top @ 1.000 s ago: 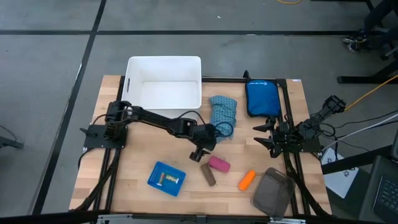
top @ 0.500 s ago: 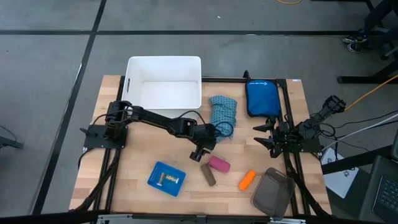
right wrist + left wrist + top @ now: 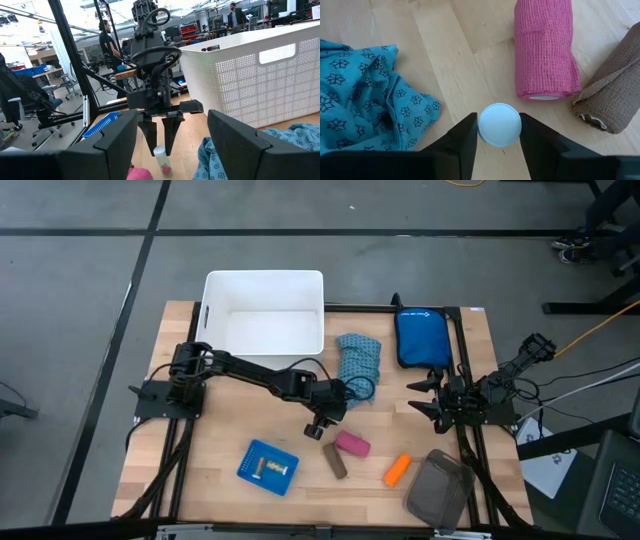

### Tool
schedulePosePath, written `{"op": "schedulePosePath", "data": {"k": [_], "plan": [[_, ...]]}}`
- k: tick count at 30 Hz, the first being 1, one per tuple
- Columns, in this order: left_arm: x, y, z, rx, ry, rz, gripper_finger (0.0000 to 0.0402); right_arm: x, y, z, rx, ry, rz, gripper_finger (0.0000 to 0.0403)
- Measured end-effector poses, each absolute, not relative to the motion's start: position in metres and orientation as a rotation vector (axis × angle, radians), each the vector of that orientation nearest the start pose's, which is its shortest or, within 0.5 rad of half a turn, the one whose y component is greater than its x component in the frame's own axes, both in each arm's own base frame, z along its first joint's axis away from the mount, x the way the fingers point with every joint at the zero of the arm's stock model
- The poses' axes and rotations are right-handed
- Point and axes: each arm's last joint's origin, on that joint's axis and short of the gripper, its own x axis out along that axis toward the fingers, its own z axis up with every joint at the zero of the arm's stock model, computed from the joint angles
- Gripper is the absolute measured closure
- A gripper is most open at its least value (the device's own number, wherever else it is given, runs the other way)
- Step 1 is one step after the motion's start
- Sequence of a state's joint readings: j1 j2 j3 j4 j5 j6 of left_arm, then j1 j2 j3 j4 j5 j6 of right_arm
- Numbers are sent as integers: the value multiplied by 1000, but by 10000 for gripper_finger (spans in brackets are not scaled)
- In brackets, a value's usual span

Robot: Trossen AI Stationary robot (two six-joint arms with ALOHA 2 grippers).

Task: Pick & Place Medicine items
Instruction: Put the blue medicine bottle into the blue bin

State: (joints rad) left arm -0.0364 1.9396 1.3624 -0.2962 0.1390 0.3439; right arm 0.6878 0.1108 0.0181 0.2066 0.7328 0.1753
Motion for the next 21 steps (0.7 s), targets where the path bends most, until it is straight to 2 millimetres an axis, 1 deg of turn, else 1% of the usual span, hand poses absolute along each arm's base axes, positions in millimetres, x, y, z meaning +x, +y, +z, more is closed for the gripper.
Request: {"op": "schedulePosePath", "data": {"k": [8, 15, 18, 20, 21], "plan": [[415, -19, 193, 269, 835, -310, 293, 86, 46, 180, 249, -90, -37, 158], [414, -20, 196, 265, 826, -312, 296, 86, 46, 180, 249, -90, -37, 158], [409, -21, 207, 258, 824, -321, 296, 86, 46, 180, 248, -88, -38, 158], [407, -23, 220, 260, 795, -321, 296, 86, 46, 179, 244, -83, -38, 158], [403, -25, 227, 261, 798, -327, 296, 86, 46, 179, 244, -83, -38, 158]]}}
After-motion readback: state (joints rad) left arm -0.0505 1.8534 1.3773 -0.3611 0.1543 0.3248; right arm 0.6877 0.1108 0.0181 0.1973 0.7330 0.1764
